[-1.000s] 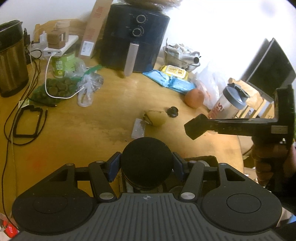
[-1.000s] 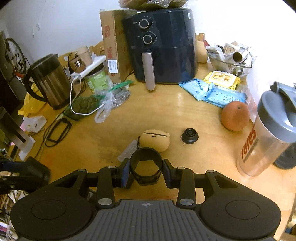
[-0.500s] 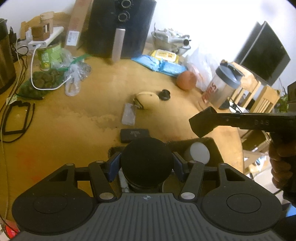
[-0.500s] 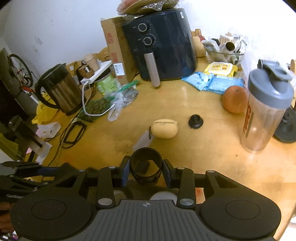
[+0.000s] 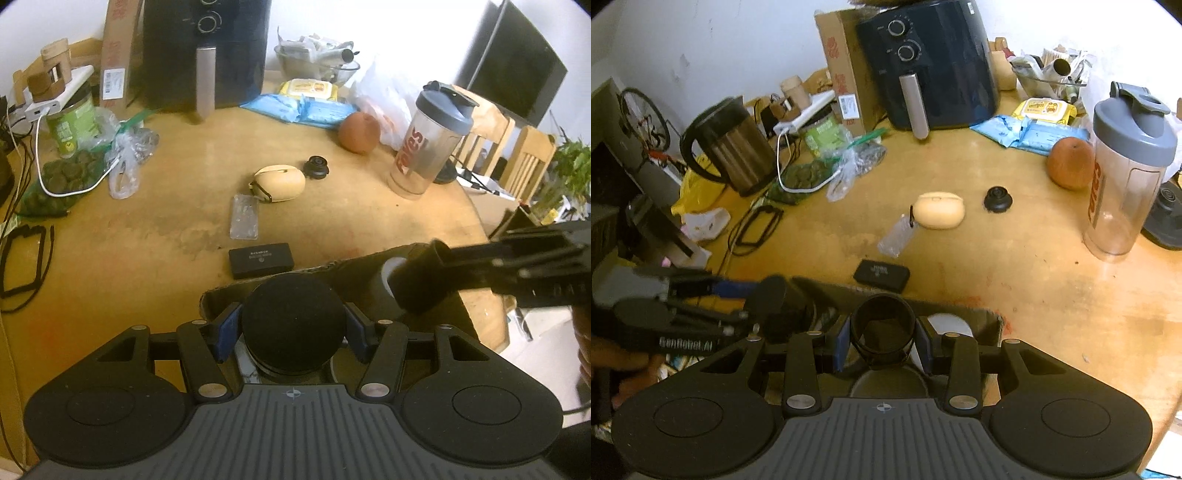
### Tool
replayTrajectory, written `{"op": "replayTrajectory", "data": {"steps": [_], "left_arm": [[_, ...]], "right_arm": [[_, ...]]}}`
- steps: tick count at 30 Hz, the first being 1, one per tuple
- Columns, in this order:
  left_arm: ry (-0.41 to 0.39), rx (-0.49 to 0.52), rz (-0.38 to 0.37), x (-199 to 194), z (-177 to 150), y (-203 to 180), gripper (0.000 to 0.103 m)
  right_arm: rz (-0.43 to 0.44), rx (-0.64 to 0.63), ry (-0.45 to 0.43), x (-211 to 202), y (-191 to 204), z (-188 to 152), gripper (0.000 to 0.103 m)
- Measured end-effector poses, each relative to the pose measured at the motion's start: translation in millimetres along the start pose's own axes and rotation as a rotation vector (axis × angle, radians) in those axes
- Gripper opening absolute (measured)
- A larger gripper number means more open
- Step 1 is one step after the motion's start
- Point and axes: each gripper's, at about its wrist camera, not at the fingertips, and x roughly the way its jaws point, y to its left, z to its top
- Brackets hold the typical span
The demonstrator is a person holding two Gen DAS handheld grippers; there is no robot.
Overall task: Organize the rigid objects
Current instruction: 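Carry both to the box, lower the black jar in and open the left tool, then lower the small black cup into the box and open the right tool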
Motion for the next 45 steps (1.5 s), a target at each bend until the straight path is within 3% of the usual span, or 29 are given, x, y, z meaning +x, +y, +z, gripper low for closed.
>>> {"op": "replayTrajectory", "data": {"steps": [10,13,15,39,45], "left_arm": [[0.009,0.05,0.03,7.8,5.1,-5.6,0.058],[-0.042,0.056,0.028,-0.1,3.6,-7.1,0.058],[-0.066,0.052,0.02,-6.1,3.2,-6.6,0.069],[-0.062,-0.158,0.021,-39.3,-35.4,9.6,0.07],[-0.07,-0.19,0.034,-44.9,-42.3,17.8,0.07]], "right_arm": [[-0.006,-0.024,0.04,-2.9,5.7,-17.5,0.04],[-0.021,-0.031,0.05,-2.1,7.5,-21.7,0.04],[-0.023,-0.027,0.052,-2.3,8.2,-23.8,0.04],[-0.096,-0.105,0.061,-1.7,33.3,-24.2,0.04],[-0.165,-0.1,0.077,-1.4,34.1,-26.8,0.04]]}}
